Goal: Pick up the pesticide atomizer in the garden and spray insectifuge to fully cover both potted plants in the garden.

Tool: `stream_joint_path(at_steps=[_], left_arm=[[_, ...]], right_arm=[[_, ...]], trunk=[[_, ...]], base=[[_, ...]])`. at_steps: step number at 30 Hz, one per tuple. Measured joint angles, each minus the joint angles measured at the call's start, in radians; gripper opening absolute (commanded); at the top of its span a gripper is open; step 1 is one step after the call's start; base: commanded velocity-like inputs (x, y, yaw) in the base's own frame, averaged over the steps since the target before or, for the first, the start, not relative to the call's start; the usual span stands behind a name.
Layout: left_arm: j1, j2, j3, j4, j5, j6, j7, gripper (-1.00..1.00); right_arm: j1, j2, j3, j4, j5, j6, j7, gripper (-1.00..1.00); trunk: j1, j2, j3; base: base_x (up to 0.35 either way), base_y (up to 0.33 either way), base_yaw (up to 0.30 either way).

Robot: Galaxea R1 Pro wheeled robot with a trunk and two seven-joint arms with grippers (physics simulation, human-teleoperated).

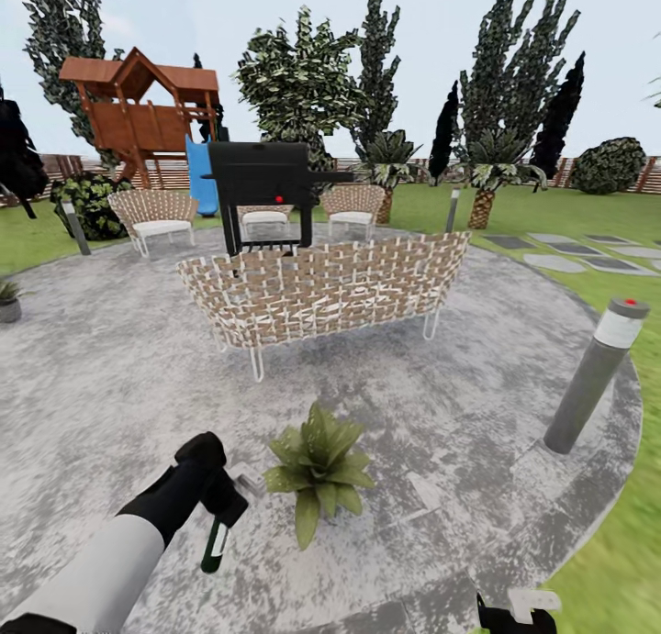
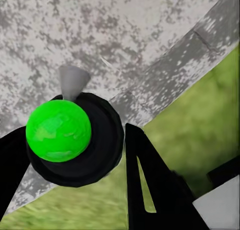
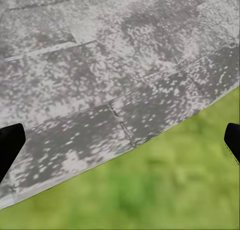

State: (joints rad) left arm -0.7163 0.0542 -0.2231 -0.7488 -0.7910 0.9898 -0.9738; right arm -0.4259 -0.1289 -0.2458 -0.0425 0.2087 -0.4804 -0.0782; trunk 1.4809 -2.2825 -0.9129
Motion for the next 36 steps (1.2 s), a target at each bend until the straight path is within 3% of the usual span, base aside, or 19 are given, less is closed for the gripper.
stream_joint_path(at_steps=[5,8,21,36], left_arm=[[-0.001,-0.004,-0.001,0.000,-0.043,-0.002,-0.011,-1.00],[0.000,-0.004,-0.002,0.000,-0.051,-0.001,-0.012,-1.00],[0.007,0.002,-0.001,0.009,-0.052,-0.001,-0.010,-1.00],[0.013,-0.006,0.003,0.014,-0.050,0.004,0.006,-1.00]], right_arm=[[0.000,0.000,0.000,0.000,0.000,0.000,0.000,1.00],[0.000,0.000,0.000,0.000,0.000,0.000,0.000,1.00],[0.000,0.000,0.000,0.000,0.000,0.000,0.000,1.00],[0.000,0.002,0.000,0.000,0.000,0.000,0.000,1.00]], trunk=[[0.000,0.000,0.000],[0.001,0.000,0.000],[0.001,0.000,0.000],[0.001,0.000,0.000]], base=[[0.051,-0.257,0.025],[-0.114,-0.256,0.002],[-0.230,-0.202,0.019],[-0.235,-0.199,0.256]])
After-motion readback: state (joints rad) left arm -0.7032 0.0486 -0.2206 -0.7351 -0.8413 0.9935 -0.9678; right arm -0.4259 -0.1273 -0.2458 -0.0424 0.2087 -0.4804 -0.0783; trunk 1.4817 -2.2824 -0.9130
